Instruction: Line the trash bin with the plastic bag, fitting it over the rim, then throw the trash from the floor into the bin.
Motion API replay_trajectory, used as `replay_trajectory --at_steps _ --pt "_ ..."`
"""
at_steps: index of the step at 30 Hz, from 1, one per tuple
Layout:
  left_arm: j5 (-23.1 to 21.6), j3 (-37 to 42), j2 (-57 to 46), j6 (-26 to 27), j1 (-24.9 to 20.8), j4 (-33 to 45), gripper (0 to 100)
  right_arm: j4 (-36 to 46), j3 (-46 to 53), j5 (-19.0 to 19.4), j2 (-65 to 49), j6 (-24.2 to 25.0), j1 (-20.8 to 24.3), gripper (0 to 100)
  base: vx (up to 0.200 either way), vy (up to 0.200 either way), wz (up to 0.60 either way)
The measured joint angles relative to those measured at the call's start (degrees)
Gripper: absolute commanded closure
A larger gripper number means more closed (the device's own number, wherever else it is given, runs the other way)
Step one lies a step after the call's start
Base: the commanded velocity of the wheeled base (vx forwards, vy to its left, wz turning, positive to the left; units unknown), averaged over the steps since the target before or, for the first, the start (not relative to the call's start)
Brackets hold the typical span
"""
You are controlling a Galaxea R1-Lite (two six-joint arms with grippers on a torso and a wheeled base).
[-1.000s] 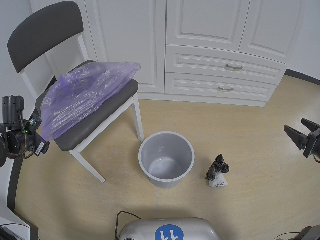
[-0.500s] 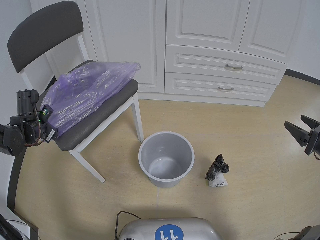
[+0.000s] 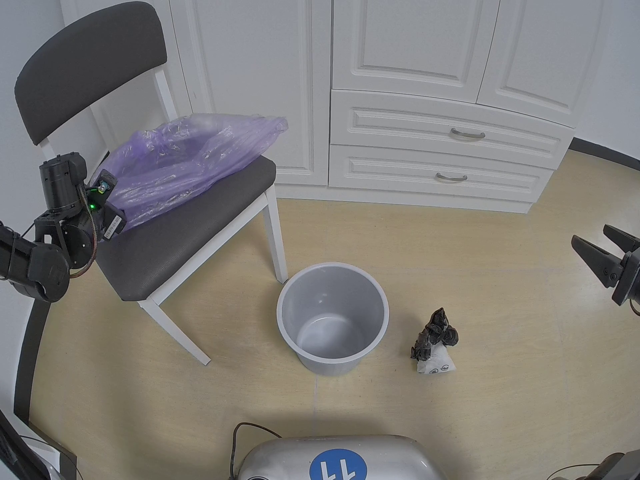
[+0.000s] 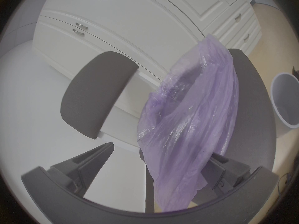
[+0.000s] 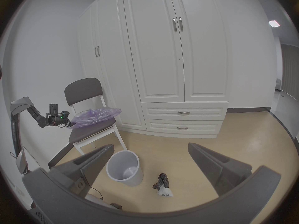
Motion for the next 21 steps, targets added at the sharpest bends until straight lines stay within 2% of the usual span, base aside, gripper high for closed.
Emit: replay_trajectory --at_steps 9,17,21 --pt "0.66 -0.27 2.07 0.69 -0.79 -6.51 0 -0.01 -0.17 0.02 -0.44 0.3 0.0 0 0.0 0.0 0.0" --pt "0.52 6.02 0.33 0.83 -1.21 -3.34 0 -0.01 -0.04 0.1 -0.66 0.33 0.0 0 0.0 0.0 0.0" --pt "0.4 5.13 0.33 0.52 -0.44 -2.08 0 -0.01 0.05 0.11 -0.62 0.35 0.0 0 0.0 0.0 0.0"
